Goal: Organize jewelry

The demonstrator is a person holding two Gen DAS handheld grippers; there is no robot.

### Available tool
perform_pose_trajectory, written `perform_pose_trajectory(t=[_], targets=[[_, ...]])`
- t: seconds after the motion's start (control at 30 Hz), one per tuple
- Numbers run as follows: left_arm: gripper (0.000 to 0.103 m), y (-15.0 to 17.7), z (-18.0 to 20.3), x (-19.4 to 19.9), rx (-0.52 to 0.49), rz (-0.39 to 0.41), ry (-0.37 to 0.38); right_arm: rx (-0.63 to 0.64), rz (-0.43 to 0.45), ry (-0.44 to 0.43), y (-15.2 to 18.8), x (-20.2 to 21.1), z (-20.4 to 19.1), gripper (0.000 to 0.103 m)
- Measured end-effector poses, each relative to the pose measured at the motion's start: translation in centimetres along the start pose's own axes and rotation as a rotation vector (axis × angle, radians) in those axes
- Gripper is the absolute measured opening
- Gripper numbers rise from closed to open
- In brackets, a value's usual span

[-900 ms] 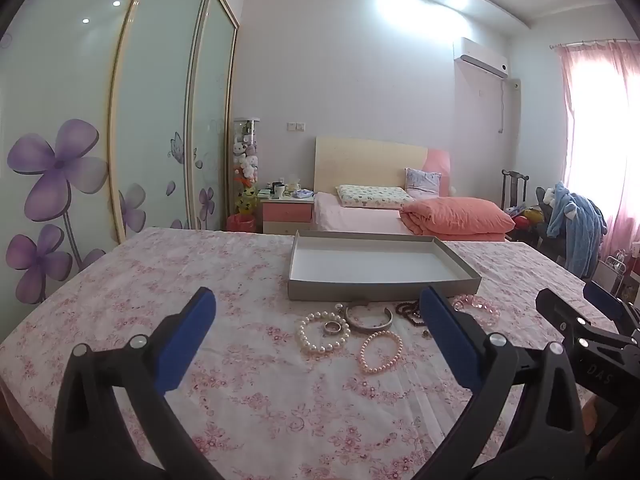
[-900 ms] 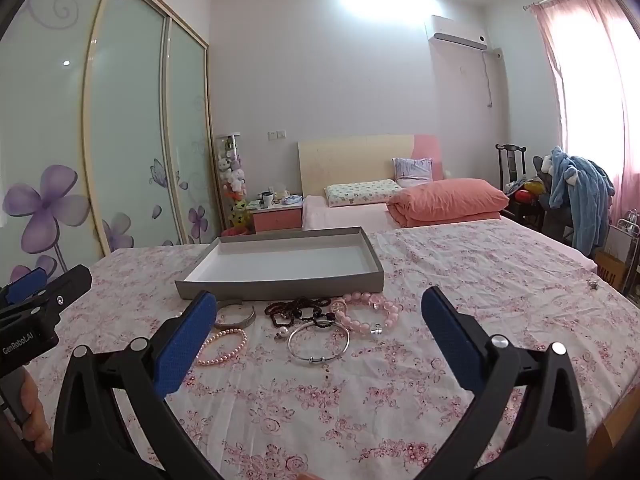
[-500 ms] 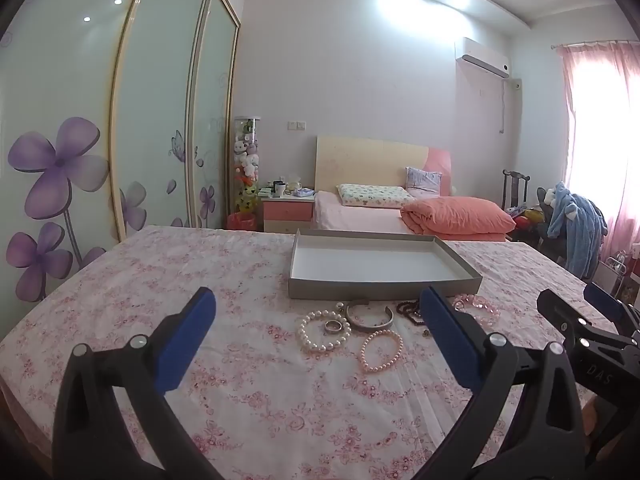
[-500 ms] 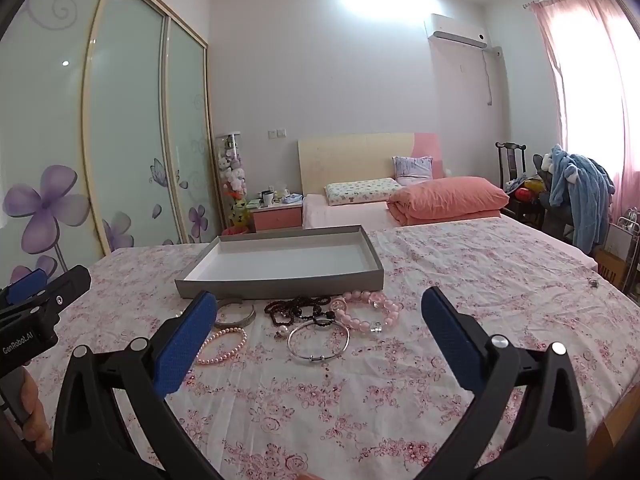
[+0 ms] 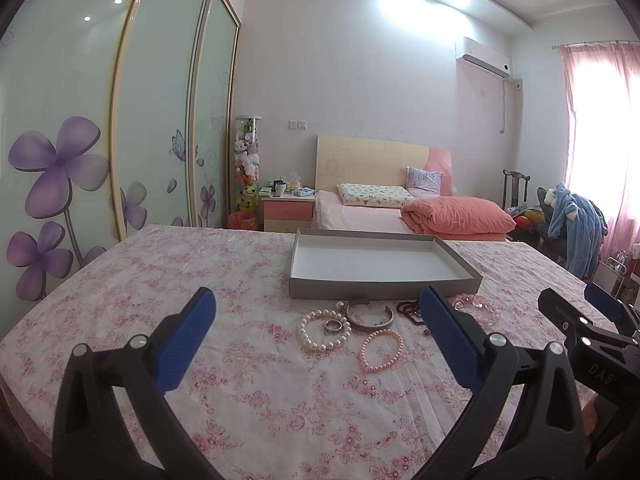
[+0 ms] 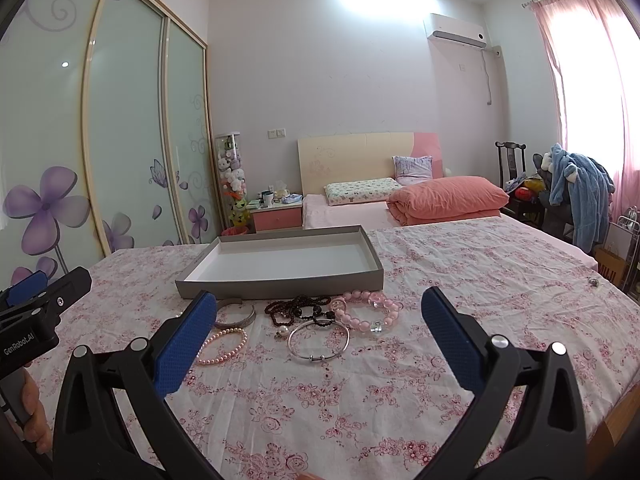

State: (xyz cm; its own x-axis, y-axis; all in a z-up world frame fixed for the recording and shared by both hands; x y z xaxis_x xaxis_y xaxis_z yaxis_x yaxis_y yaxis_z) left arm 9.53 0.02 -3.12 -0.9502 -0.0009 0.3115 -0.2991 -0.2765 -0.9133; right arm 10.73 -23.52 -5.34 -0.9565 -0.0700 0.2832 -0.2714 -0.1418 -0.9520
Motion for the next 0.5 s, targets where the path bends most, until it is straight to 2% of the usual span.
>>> perform_pose_trajectory(t=[0.5], targets=[[0.099, 0.02, 0.01, -0.02, 0.001, -0.001, 0.0, -0.002, 0.001, -0.001, -0.19, 0.12, 0.07, 0.101]])
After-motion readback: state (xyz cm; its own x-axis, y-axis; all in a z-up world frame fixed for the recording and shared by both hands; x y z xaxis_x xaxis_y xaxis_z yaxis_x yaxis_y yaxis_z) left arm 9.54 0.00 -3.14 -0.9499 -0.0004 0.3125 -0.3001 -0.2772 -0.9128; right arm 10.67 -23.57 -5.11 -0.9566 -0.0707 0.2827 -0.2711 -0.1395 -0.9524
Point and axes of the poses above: each gripper's, at about its wrist camera, not at the fingertips, and x roughly against the way its jaws point, z to its right, y to its underside, the point moved 10 cm from there along -x, roughly the way its jaws point, and after that the axes turned 13 degrees about x, right-handed, at the moved point
